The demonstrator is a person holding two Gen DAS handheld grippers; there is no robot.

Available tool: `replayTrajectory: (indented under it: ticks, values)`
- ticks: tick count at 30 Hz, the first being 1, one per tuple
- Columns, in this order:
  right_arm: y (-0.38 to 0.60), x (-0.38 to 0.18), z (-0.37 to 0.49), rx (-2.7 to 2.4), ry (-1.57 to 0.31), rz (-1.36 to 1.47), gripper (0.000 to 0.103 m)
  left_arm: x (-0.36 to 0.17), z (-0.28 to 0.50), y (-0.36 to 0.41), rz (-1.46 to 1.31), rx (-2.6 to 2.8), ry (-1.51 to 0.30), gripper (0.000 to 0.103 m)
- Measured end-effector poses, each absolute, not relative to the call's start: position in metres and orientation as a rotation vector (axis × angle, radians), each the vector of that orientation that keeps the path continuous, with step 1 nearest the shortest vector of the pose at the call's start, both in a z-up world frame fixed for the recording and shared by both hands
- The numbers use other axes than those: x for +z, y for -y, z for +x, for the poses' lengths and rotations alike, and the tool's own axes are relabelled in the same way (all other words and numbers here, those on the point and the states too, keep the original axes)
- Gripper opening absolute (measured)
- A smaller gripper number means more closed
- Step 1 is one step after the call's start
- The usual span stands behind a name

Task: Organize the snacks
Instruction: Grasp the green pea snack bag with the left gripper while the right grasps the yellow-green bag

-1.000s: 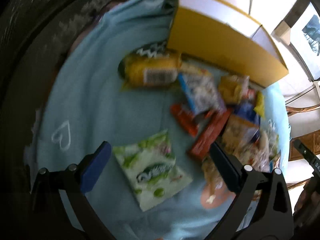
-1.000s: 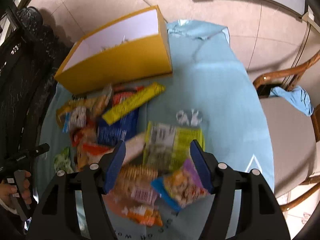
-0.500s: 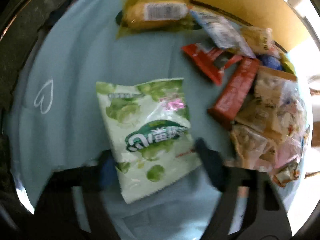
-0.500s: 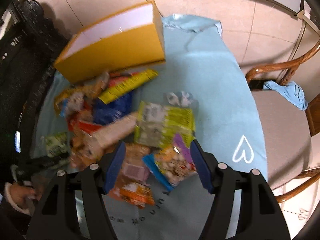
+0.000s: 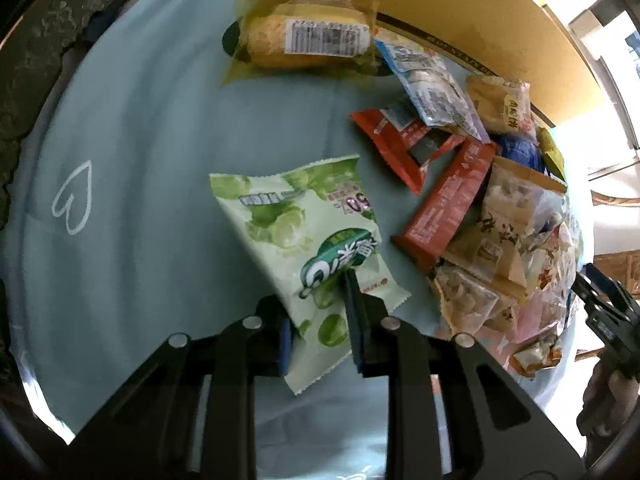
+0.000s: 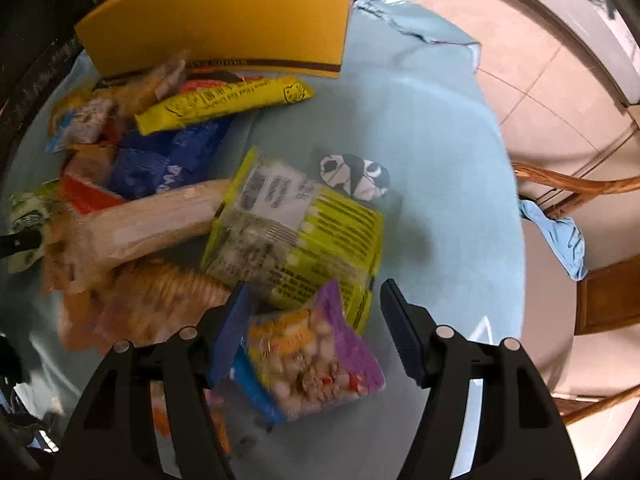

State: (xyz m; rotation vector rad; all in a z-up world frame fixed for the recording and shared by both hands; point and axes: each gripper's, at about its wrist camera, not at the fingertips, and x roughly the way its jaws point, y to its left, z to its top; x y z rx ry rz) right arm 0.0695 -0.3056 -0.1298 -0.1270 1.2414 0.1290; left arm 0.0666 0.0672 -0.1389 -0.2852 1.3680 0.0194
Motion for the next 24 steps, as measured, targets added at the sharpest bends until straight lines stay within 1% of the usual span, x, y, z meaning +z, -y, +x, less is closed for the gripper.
replayTrajectory:
  ticks: [1,2,4,5,6,8,9,11,12,13,14,15,16,17,19,23,24]
  values:
    - [0.306,-0.135,0.075,0.126,-1.246,-0.117,0.068,-0.140,0.066,-0.067,-0.289,0.027,-1.368,0.028]
    - [0.307,-0.138,0.080,0.112,-1.244,-0.109,0.070,-0.141,0.065,-0.068,-0.293,0.036,-1.368,0.030]
    - [0.305,-0.147,0.089,0.104,-1.266,-0.124,0.087,-0.143,0.064,-0.068,-0.296,0.046,-1.372,0.037]
    - [0.303,-0.149,0.092,0.103,-1.259,-0.132,0.090,-0.143,0.064,-0.067,-0.291,0.045,-1.371,0.042]
    - [0.303,-0.149,0.093,0.108,-1.247,-0.133,0.090,-0.146,0.064,-0.063,-0.287,0.039,-1.372,0.046]
    - [0.304,-0.150,0.095,0.117,-1.224,-0.130,0.090,-0.147,0.066,-0.055,-0.267,0.023,-1.373,0.062]
    - [0.305,-0.150,0.096,0.121,-1.216,-0.124,0.088,-0.148,0.067,-0.051,-0.253,0.024,-1.373,0.064]
    - [0.309,-0.147,0.093,0.117,-1.201,-0.112,0.075,-0.149,0.069,-0.043,-0.219,0.032,-1.372,0.069]
    - [0.312,-0.145,0.094,0.116,-1.202,-0.103,0.062,-0.150,0.070,-0.041,-0.203,0.041,-1.369,0.069]
    - [0.316,-0.142,0.095,0.117,-1.205,-0.084,0.047,-0.146,0.070,-0.035,-0.197,0.047,-1.370,0.068]
    - [0.323,-0.137,0.095,0.126,-1.204,-0.046,0.042,-0.146,0.072,-0.032,-0.192,0.054,-1.367,0.058]
    - [0.327,-0.134,0.095,0.134,-1.205,-0.019,0.015,-0.146,0.074,-0.028,-0.188,0.051,-1.359,0.050]
    - [0.333,-0.130,0.094,0.137,-1.209,0.019,0.000,-0.144,0.076,-0.025,-0.192,0.035,-1.355,0.043]
    - [0.339,-0.128,0.092,0.132,-1.207,0.035,0.000,-0.142,0.078,-0.024,-0.202,0.028,-1.357,0.040]
    - [0.346,-0.125,0.088,0.152,-1.211,0.078,0.000,-0.136,0.079,-0.026,-0.193,0.032,-1.344,0.026]
    - [0.354,-0.122,0.081,0.193,-1.225,0.166,0.001,-0.131,0.081,-0.028,-0.207,0.018,-1.347,0.025]
    - [0.352,-0.118,0.076,0.199,-1.230,0.180,0.013,-0.131,0.081,-0.027,-0.209,0.016,-1.347,0.025]
